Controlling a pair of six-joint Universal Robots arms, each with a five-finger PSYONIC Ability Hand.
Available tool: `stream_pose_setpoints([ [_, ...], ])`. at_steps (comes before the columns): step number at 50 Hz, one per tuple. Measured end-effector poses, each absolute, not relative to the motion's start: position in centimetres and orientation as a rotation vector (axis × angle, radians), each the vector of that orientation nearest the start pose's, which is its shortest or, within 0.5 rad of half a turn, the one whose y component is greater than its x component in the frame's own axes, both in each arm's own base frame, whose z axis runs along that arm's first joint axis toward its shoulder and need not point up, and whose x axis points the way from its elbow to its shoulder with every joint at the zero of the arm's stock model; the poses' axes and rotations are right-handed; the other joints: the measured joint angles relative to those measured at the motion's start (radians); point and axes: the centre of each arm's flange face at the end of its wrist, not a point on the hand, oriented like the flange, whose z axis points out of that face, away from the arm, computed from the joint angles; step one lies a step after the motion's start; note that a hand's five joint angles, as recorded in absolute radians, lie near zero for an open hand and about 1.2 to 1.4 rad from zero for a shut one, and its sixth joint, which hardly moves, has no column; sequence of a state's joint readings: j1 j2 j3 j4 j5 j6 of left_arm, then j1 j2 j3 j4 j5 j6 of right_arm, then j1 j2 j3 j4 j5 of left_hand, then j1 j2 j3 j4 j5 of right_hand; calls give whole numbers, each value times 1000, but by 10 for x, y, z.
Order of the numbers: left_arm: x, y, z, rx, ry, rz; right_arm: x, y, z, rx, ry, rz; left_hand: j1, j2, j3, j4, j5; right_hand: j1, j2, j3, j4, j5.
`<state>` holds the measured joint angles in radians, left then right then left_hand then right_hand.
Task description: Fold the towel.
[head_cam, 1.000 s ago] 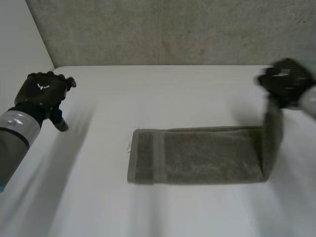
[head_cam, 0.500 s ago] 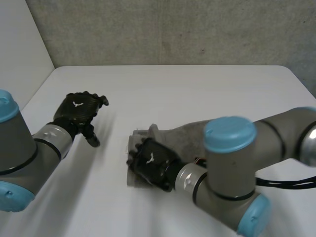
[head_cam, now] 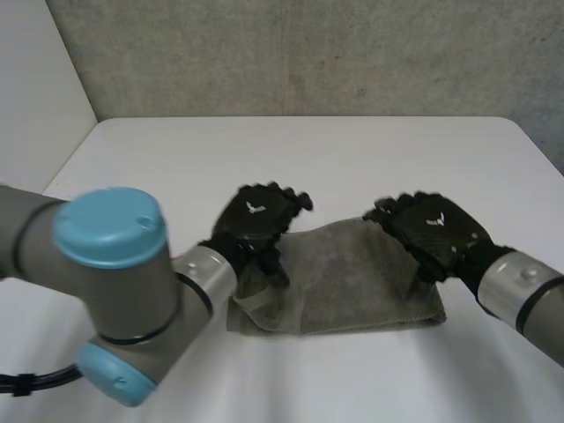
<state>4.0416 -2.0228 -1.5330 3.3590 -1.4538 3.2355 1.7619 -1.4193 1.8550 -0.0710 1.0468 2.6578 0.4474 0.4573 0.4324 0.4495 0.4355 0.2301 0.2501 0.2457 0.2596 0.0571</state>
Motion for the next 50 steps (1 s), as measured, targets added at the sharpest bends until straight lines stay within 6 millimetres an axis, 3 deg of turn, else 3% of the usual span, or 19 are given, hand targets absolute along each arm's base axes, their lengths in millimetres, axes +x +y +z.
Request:
stream_pose_setpoints([
  [7,-353,-208,154,1163,2632,-2086,215,-237,164,-1227,2099,-1600,5,4,12,4,21,0,0,0,0,0],
  [13,-347,-220,136,1041,2618,-2005,212,-240,143,-1254,2151,-1569,15,4,35,11,40,35,15,16,15,24],
  [22,-335,-226,127,928,2601,-1936,207,-246,129,-1349,2229,-1640,15,4,38,11,41,618,595,597,581,600],
  [28,-331,-224,129,880,2583,-1915,203,-250,124,-1394,2281,-1671,15,4,38,11,44,696,687,726,714,715],
  [36,-325,-213,134,865,2579,-1882,201,-251,127,-1420,2295,-1696,15,4,38,11,44,951,988,1029,1025,1041],
  [41,-320,-207,140,866,2578,-1885,205,-251,134,-1459,2260,-1727,15,4,38,11,44,1046,1023,1091,1083,1103],
  [46,-313,-203,154,846,2564,-1920,231,-242,157,-1603,2083,-1833,15,4,38,11,43,1068,1035,1094,1084,1103],
  [50,-305,-204,167,808,2545,-1957,265,-225,182,-1726,1859,-1925,15,4,38,11,42,1068,1035,1095,1084,1103],
])
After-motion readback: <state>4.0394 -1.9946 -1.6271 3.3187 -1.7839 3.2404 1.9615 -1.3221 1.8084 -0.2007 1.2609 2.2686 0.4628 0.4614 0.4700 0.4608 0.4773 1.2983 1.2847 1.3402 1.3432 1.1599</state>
